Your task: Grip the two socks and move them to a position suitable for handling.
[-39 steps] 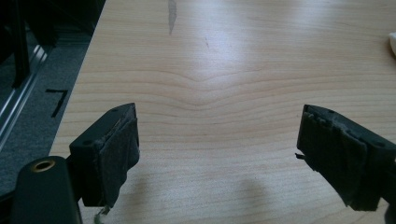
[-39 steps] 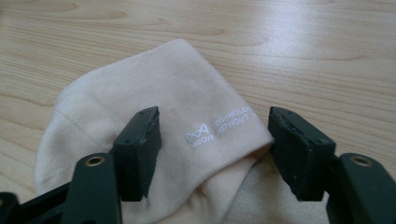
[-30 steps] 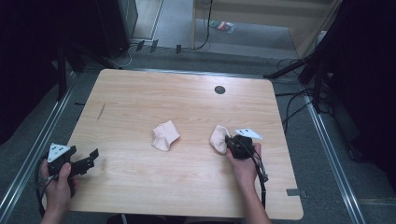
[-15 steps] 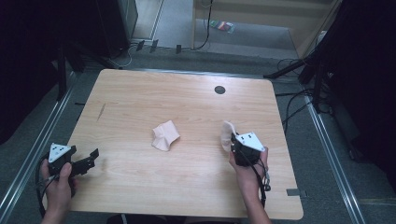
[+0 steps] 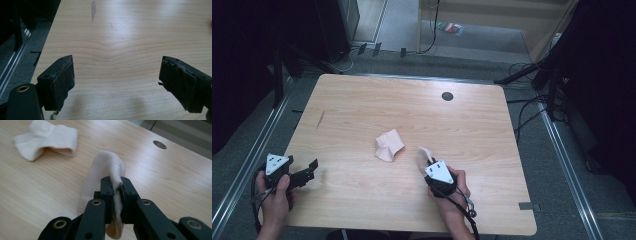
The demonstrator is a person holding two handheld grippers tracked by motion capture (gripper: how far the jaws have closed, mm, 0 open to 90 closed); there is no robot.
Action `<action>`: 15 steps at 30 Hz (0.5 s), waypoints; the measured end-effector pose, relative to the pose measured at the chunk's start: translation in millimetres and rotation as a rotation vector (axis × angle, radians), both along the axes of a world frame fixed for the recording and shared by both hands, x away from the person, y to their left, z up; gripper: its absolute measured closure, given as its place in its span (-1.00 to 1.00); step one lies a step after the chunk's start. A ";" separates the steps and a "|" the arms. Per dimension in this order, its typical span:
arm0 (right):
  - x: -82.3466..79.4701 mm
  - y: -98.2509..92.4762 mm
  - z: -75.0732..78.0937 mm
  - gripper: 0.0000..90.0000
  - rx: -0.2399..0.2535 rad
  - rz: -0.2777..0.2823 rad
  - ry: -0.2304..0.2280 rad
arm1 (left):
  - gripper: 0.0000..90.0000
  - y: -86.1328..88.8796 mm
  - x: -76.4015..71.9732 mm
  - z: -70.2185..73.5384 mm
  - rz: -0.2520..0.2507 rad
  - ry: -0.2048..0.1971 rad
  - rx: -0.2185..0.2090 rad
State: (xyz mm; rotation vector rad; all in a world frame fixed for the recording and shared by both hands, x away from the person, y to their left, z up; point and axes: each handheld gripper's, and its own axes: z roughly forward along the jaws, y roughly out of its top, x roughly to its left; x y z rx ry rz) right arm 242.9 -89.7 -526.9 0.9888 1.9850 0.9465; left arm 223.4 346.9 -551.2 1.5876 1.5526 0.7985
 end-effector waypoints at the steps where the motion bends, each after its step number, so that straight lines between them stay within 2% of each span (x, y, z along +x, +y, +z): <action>1: -2.8 3.4 -0.3 0.79 0.008 0.016 0.007 | -0.69 -1.7 -0.4 0.1 0.001 -0.004 0.012; 4: -9.2 11.3 -0.6 0.71 0.065 0.072 0.044 | -0.69 -3.9 -1.0 0.8 0.001 -0.008 0.034; 7: -13.5 16.5 -0.3 0.67 0.104 0.141 0.071 | -0.69 -8.4 -1.9 4.4 -0.005 -0.023 0.003; 9: -15.2 18.4 0.0 0.78 0.132 0.175 0.089 | -0.69 -16.1 -2.8 7.2 -0.026 -0.028 0.003; 12: -16.1 19.9 1.2 0.87 0.154 0.183 0.107 | -0.69 -32.7 -5.4 12.2 -0.074 -0.042 -0.001; 13: -15.7 19.6 2.3 0.88 0.165 0.183 0.113 | -0.69 -32.7 -5.4 12.2 -0.074 -0.042 -0.001; 14: -14.0 17.7 3.9 0.88 0.169 0.179 0.111 | -0.70 -45.1 -7.7 15.3 -0.116 -0.048 -0.004; 15: -13.3 16.0 5.1 0.88 0.173 0.166 0.110 | -0.69 -51.3 -8.8 16.2 -0.135 -0.053 0.001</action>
